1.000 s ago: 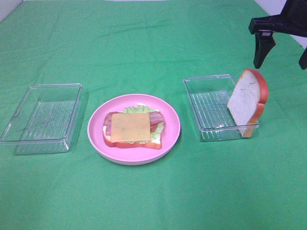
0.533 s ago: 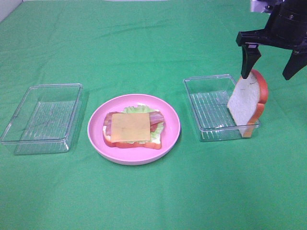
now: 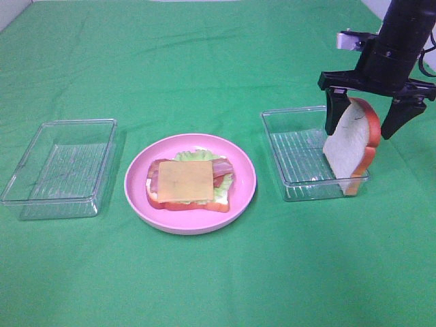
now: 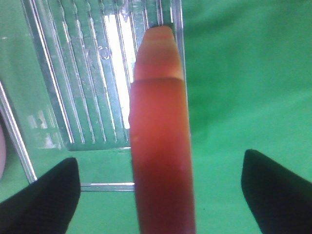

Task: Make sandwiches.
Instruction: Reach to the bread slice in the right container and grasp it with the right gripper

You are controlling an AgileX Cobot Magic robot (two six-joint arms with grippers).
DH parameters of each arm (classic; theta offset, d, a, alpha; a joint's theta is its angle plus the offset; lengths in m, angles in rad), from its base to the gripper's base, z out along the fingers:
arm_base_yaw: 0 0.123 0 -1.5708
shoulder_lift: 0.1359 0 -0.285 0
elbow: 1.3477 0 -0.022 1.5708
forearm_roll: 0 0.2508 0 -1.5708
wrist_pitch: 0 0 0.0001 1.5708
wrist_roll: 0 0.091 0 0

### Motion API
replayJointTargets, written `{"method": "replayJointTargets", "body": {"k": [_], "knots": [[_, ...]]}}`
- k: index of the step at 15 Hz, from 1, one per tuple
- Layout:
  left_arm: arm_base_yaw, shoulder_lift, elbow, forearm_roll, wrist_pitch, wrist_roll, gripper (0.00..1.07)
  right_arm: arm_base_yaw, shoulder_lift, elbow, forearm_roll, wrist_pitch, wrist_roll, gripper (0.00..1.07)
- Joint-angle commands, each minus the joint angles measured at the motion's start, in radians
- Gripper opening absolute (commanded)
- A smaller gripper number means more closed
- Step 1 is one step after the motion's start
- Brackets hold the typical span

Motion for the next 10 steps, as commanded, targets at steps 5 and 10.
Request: {"method": "replayJointTargets", "body": {"k": [5, 10], "knots": [[0.000, -0.025, 0.001, -0.010, -0.010, 0.000, 0.96, -0.001, 0.007, -0.004, 0.004, 0.007, -0.015, 0.71], [0.000, -0.025, 0.001, -0.010, -0.010, 0.000, 0.96, -0.001, 0.007, -0.004, -0.017, 0.030, 0.041, 0.00]]}}
